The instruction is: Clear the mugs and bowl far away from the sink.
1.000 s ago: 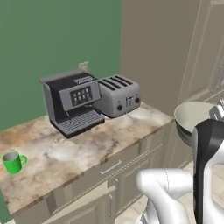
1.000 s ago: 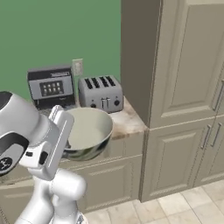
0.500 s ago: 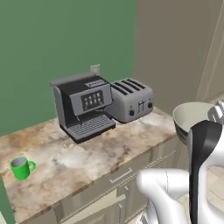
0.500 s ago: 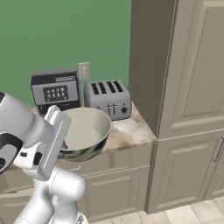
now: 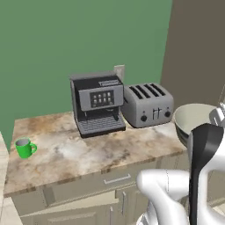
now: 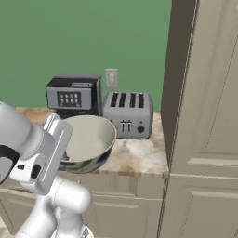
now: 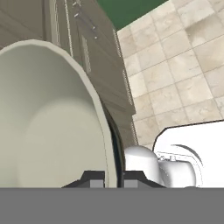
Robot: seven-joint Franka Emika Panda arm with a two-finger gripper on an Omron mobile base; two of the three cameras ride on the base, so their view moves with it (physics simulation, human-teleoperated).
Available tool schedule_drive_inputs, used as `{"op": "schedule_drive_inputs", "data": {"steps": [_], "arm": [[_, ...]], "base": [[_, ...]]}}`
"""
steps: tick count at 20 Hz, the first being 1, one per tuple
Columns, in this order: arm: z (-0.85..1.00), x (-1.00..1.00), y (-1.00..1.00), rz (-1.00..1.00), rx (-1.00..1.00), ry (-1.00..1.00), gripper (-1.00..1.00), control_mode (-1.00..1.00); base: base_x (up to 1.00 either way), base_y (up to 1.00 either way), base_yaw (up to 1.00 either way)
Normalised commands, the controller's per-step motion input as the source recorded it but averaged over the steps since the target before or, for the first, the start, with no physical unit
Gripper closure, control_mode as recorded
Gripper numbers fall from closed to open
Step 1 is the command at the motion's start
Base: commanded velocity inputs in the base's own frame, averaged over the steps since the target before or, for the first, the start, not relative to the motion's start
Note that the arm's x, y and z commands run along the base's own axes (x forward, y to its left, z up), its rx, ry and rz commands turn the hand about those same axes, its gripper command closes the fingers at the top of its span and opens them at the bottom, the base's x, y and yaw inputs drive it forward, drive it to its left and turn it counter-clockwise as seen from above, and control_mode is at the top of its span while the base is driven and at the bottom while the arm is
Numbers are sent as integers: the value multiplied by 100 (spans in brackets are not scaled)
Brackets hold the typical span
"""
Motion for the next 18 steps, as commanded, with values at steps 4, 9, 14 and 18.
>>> {"op": "schedule_drive_inputs", "data": {"steps": [4, 9, 14, 18], "arm": [[0, 0, 0, 0, 0, 0, 100, 100], [0, 0, 0, 0, 0, 0, 100, 100], [0, 0, 0, 0, 0, 0, 100, 100], [0, 0, 0, 0, 0, 0, 100, 100]], "base": [[33, -40, 44], [15, 1, 15], [16, -3, 3], [27, -8, 0]]}}
